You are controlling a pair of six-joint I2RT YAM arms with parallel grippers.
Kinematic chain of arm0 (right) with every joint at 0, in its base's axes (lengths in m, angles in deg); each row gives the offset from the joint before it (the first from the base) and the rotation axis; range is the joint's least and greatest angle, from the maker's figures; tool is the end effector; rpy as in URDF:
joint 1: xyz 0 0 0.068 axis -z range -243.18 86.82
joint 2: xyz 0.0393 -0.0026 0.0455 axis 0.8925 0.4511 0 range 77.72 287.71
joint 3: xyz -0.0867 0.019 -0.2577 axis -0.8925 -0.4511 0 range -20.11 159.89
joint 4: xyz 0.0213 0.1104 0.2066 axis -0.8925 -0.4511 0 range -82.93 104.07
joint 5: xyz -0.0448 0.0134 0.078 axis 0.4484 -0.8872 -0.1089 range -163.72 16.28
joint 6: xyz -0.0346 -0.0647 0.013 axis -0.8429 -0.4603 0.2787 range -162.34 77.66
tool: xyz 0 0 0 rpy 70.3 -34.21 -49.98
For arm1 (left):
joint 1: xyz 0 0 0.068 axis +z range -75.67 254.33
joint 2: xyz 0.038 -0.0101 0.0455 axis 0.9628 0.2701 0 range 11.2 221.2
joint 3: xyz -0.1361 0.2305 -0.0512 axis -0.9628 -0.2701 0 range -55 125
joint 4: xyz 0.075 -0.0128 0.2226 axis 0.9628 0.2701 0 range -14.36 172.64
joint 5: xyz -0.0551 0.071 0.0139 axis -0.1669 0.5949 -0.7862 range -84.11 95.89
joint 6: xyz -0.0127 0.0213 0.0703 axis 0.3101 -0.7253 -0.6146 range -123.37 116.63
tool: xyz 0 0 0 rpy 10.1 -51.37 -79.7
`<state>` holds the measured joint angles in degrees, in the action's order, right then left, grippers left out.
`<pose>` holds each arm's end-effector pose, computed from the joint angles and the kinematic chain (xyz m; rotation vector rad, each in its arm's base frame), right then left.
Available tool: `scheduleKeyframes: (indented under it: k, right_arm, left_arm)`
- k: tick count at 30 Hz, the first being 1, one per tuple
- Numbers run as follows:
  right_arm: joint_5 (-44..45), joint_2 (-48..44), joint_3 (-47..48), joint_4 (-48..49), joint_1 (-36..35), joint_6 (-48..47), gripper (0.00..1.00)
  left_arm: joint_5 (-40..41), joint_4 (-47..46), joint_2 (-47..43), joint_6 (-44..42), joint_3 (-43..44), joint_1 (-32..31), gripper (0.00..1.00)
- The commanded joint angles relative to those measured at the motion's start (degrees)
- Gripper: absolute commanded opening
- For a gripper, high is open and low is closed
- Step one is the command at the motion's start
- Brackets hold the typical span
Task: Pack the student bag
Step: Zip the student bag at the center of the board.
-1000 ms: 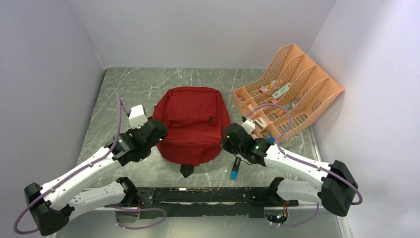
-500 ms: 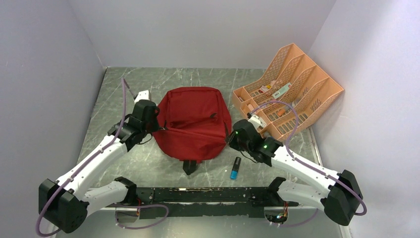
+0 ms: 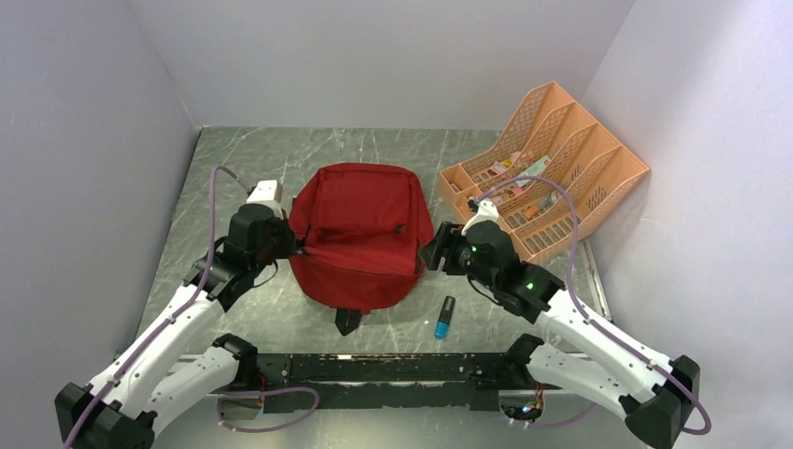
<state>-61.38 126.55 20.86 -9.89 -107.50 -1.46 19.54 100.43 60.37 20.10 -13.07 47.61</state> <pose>0.1412 0.1191 0.2705 0.0657 2.1815 0.6469 0.1715 -0.0699 0.2737 -0.0803 2.1223 -0.2681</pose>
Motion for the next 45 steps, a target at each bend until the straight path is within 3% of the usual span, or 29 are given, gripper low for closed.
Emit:
scheduleKeyframes:
  k: [1,8,14,20,30,32,36,42,45]
  right_arm:
    - [-5.5,-1.54,-1.43,10.29,0.32,-7.51,0.68]
    - [-25.64,13.91,5.31,25.7,-1.79,-18.26,0.67]
    - [-34.53,30.64,15.41,30.44,-9.09,-27.77,0.64]
    - [-33.65,39.12,16.84,36.52,-13.22,-31.16,0.63]
    - [-29.12,46.23,19.57,35.19,-15.76,-36.9,0.58]
    - [-27.57,47.11,19.72,35.21,-16.48,-37.62,0.52]
    - [-27.84,48.12,19.48,35.76,-17.3,-37.68,0.27]
    - [-30.98,47.35,17.46,36.5,-19.07,-37.02,0.0]
    - [-33.19,46.14,15.39,36.42,-19.85,-36.78,0.0]
  left_arm:
    - [-2.33,-2.19,-3.53,-0.98,-1.87,0.53,0.05]
    - [-10.19,-6.11,-6.64,-2.66,-4.8,0.54,0.05]
    - [-11.77,-7.0,-6.72,-3.16,-4.93,0.58,0.05]
    - [-11.29,-6.97,-6.57,-2.79,-4.79,0.55,0.05]
    - [-11.15,-6.43,-7.18,-2.22,-4.67,0.55,0.05]
    - [-11.13,-6.55,-7.46,-1.75,-4.67,0.53,0.05]
    - [-10.94,-6.38,-7.45,-0.91,-3.96,0.53,0.05]
    - [-7.72,-4.41,-5.63,1.25,-2.17,0.54,0.05]
    - [-3.27,-2.27,-4.06,3.77,-0.58,0.53,0.05]
